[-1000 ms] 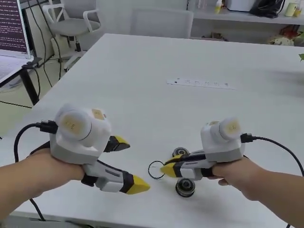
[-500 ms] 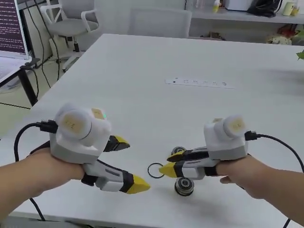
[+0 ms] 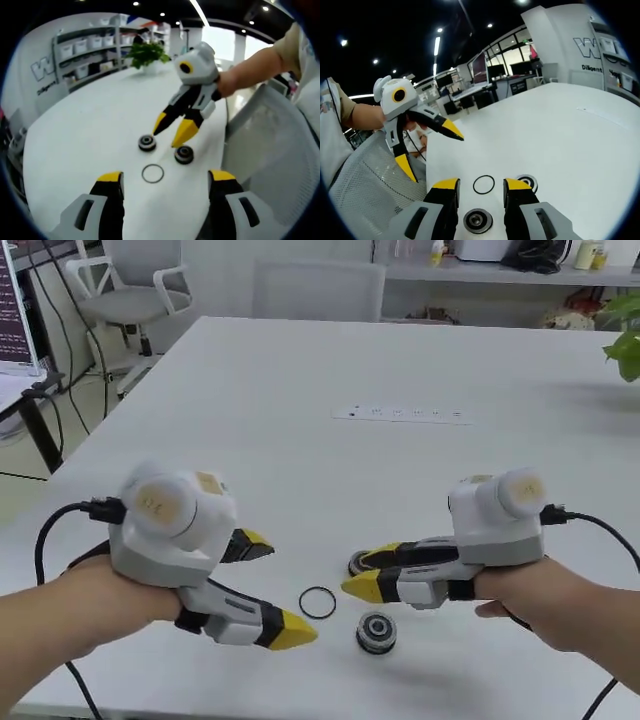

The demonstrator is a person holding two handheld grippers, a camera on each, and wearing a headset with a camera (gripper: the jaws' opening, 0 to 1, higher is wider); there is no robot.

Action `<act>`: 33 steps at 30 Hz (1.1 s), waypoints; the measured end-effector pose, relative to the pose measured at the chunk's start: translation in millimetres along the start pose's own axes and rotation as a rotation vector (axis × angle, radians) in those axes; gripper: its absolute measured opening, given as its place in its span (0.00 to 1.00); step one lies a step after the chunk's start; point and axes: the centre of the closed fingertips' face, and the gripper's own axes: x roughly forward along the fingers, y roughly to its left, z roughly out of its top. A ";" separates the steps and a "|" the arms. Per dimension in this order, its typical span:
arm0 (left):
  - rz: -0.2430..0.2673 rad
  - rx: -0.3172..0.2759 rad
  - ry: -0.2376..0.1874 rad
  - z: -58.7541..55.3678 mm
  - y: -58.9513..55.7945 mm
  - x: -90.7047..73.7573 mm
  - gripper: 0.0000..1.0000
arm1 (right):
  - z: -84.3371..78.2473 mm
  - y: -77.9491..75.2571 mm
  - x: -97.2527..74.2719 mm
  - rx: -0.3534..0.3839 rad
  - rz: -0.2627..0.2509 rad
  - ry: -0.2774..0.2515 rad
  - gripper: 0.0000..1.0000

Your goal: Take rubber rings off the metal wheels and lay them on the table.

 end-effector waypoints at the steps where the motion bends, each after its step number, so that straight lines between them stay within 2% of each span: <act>1: -0.003 0.004 0.000 1.3 -0.5 1.2 0.69 | 0.4 -0.7 -2.2 0.001 -0.003 -0.003 0.32; 9: -0.012 0.014 0.001 6.5 -1.3 6.5 0.69 | 0.5 -2.7 -17.7 0.001 -0.016 -0.024 0.33; 17: -0.026 0.013 0.004 7.6 -6.2 14.6 0.68 | -7.3 -3.5 -28.4 0.009 -0.027 -0.032 0.33; 33: -0.053 0.025 0.014 11.7 -11.5 32.2 0.64 | -27.2 -3.4 -37.4 0.019 -0.040 -0.021 0.33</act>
